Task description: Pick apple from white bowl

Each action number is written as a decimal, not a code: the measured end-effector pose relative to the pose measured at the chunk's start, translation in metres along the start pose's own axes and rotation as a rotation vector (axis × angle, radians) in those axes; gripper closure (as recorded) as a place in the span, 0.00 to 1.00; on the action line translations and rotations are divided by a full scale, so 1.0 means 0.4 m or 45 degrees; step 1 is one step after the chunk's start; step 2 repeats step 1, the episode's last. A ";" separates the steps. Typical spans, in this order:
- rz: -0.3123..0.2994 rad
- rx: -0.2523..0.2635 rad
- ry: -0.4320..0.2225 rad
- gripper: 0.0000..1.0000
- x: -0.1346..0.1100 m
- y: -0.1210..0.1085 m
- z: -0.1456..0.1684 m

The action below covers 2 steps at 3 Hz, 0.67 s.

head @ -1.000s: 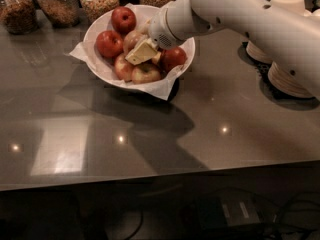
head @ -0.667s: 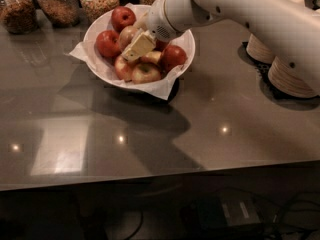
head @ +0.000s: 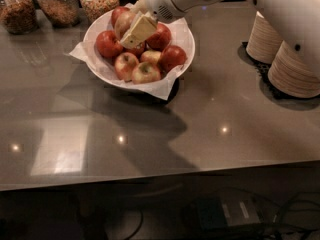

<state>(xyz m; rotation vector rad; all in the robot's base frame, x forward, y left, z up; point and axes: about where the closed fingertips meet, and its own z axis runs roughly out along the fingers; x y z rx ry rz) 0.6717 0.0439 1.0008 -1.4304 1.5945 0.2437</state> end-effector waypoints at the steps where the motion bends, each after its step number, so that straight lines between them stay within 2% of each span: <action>1: -0.010 -0.036 -0.040 1.00 -0.027 -0.014 -0.071; 2: -0.010 -0.036 -0.040 1.00 -0.027 -0.014 -0.071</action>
Offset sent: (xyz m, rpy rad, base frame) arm 0.0000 0.0000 0.0000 0.0000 0.0000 0.0000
